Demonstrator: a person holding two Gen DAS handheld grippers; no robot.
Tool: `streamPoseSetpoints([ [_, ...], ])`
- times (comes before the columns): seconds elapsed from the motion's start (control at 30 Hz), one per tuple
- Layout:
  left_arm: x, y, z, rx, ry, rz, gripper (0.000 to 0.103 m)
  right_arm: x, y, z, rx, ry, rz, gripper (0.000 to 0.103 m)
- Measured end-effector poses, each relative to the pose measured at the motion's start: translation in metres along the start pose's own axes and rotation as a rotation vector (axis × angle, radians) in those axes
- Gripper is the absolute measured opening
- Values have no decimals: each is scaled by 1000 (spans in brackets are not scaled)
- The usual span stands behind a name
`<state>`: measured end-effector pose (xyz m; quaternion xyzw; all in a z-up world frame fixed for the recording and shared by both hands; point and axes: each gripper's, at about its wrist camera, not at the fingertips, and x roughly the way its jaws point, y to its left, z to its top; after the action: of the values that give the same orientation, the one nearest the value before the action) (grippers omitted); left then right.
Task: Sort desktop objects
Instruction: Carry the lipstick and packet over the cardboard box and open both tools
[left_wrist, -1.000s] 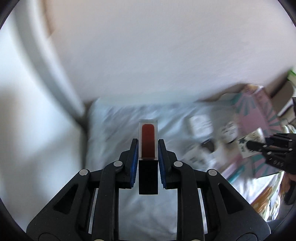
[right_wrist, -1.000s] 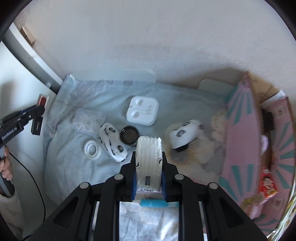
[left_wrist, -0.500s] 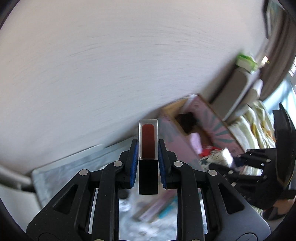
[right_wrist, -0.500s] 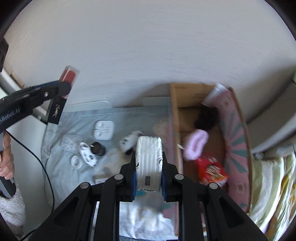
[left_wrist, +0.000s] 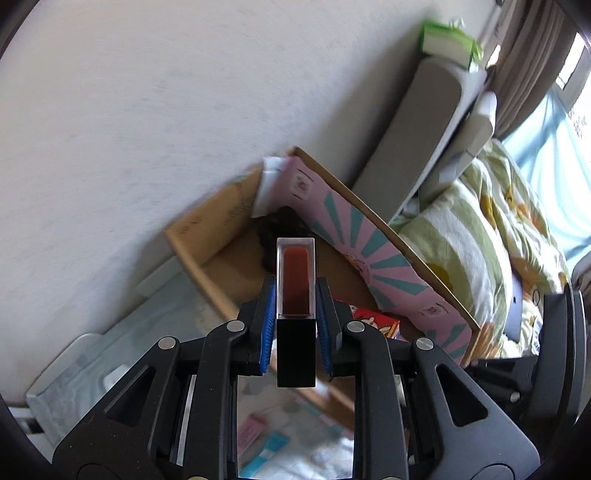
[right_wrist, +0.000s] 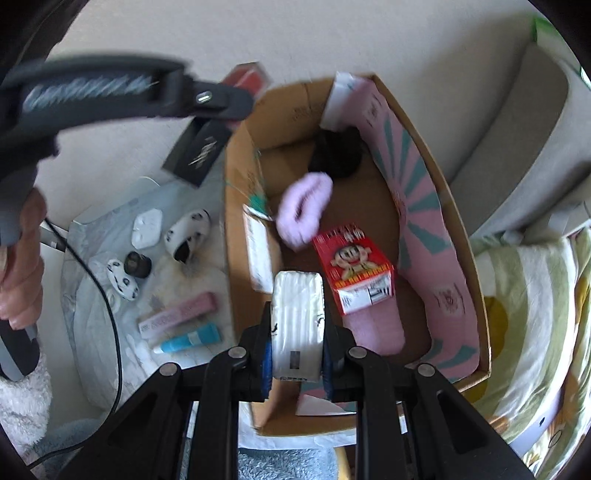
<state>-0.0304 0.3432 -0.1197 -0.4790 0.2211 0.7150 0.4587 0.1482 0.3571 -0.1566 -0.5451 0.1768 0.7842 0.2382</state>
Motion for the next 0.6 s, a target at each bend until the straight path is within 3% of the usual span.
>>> streamPoseSetpoints([
  [0.2,32,-18,6,21,54,7,18,14,-16,-8,19,37,33,19],
  [0.6,51,-11,11,-6,95,21,18,25,-31,-2,13,53,74,19],
])
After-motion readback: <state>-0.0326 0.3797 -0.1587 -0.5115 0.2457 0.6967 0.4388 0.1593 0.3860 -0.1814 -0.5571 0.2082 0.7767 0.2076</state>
